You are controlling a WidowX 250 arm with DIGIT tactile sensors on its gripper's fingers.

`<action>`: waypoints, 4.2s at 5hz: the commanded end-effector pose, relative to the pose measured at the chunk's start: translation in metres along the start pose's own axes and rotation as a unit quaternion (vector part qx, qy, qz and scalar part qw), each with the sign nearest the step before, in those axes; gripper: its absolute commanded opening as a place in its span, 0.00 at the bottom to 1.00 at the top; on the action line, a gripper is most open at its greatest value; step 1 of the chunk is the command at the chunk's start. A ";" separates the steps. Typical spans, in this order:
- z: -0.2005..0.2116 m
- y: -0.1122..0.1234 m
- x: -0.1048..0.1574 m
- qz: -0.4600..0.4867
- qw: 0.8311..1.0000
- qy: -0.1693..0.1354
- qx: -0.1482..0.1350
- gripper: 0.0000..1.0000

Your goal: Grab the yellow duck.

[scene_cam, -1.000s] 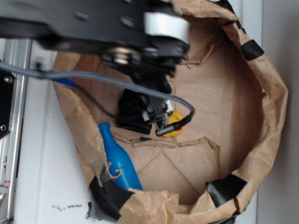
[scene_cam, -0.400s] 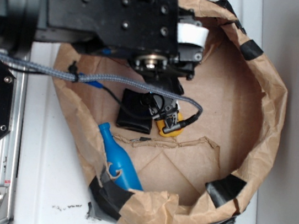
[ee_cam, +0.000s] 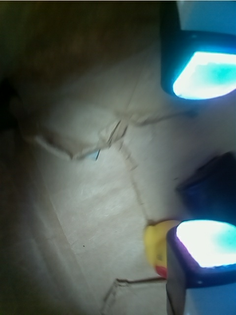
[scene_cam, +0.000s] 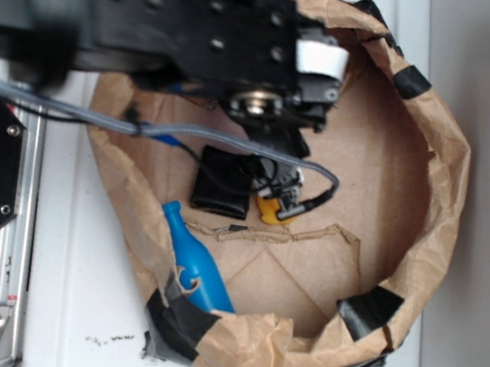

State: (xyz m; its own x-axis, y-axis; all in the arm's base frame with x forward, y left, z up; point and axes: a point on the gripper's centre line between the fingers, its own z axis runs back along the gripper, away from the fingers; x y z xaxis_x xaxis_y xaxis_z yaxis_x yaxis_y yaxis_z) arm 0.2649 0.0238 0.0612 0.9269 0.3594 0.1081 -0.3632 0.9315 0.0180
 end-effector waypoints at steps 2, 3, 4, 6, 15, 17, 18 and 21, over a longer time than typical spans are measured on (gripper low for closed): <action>-0.035 -0.042 0.002 -0.087 0.995 0.034 -0.021 1.00; -0.045 -0.057 -0.025 -0.129 0.990 0.060 -0.011 1.00; -0.040 -0.076 -0.066 -0.182 0.980 0.077 -0.009 1.00; -0.027 -0.082 -0.068 -0.194 0.980 0.050 -0.007 1.00; -0.041 -0.050 -0.007 -0.169 0.984 0.035 0.041 1.00; -0.010 -0.046 -0.018 -0.160 0.987 -0.006 0.018 1.00; 0.007 -0.035 -0.009 -0.139 0.990 -0.021 -0.004 1.00; -0.027 -0.027 -0.002 -0.129 0.991 0.010 0.021 1.00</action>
State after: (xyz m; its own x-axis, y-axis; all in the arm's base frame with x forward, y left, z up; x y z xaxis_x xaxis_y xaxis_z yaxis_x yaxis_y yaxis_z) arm 0.2693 -0.0044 0.0244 0.9947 0.0995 0.0273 -0.1017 0.9904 0.0940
